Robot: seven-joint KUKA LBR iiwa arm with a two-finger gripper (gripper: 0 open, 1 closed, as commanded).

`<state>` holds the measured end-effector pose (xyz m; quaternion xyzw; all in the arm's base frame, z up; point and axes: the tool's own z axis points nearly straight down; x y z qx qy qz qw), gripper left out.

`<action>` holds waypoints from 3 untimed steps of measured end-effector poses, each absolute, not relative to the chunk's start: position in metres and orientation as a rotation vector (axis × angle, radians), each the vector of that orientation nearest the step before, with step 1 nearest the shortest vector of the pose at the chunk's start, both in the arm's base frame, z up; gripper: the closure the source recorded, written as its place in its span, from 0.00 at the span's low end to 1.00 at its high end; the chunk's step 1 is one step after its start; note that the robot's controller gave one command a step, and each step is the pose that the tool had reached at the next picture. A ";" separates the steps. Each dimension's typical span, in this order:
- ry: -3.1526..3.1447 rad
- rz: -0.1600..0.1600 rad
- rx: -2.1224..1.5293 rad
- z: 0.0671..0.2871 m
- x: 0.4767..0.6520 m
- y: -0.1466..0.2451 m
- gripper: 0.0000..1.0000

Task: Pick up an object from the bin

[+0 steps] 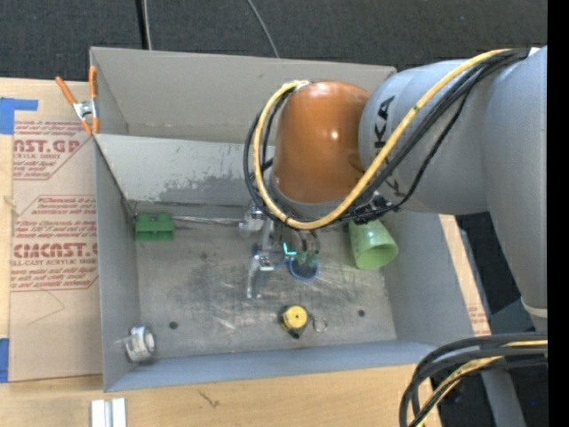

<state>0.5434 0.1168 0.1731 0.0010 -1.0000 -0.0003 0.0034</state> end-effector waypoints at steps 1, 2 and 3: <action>-3.147 -0.008 0.207 0.073 0.572 0.039 0.00; -3.141 0.005 0.105 0.101 0.541 -0.050 0.00; -3.117 0.004 0.427 0.100 0.581 -0.110 0.00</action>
Offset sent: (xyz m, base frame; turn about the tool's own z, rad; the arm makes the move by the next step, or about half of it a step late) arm 0.0246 -0.0780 -0.1031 -0.1329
